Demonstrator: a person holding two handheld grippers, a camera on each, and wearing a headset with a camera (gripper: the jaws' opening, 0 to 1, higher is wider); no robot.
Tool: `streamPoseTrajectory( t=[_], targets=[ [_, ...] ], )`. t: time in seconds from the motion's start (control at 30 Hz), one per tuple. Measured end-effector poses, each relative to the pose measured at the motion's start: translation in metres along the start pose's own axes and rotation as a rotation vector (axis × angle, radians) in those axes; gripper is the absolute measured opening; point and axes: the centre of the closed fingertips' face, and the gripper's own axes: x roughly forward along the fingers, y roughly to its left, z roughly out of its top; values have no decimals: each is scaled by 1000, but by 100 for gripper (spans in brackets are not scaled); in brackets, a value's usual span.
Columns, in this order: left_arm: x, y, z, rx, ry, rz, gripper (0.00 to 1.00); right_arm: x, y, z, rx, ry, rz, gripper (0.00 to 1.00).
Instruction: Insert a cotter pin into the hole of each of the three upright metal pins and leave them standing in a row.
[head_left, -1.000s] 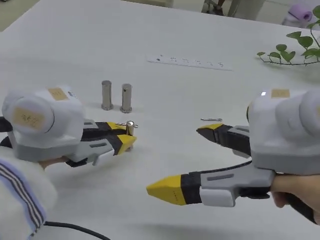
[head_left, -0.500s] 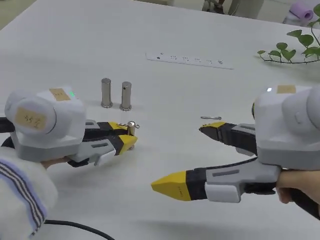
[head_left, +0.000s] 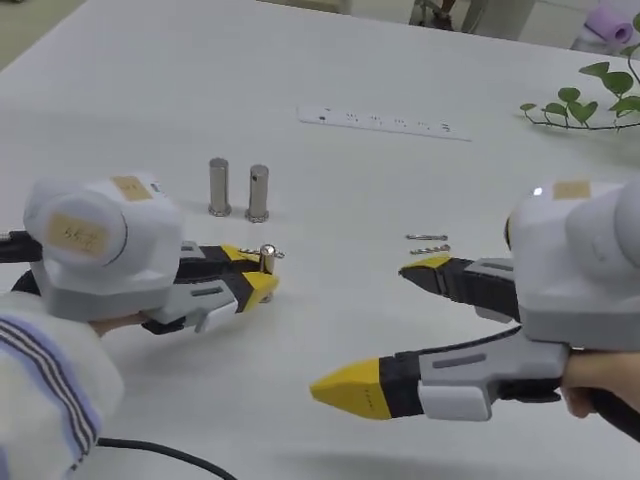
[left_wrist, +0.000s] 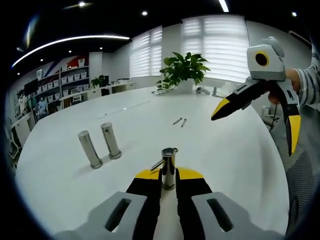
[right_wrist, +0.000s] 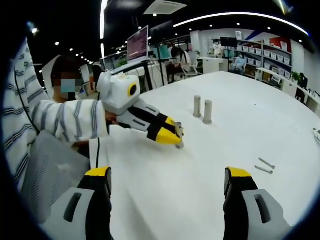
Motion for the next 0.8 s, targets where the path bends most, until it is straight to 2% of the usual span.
streamPoseTrajectory(
  t=[0.3, 0.4, 0.47, 0.63, 0.73, 0.8],
  targets=[
    [-5, -2, -6, -8, 3, 3, 25, -4, -4, 3, 7, -14, -12, 95],
    [-10, -3, -4, -44, -22, -6, 30, -5, -3, 2, 13, -15, -11, 96],
    [-14, -7, -1, -73, -36, -31, 32, -6, -2, 1, 15, -14, -11, 96],
    [-23, -8, 2, -64, -43, -40, 39, -5, 0, 1, 19, -18, -7, 96],
    [-32, -9, 4, -52, -46, -61, 38, -6, 1, 2, 18, -20, -3, 96],
    [-37, -8, 3, -26, -30, -63, 37, -6, 1, 2, 19, -20, -3, 96]
  ],
)
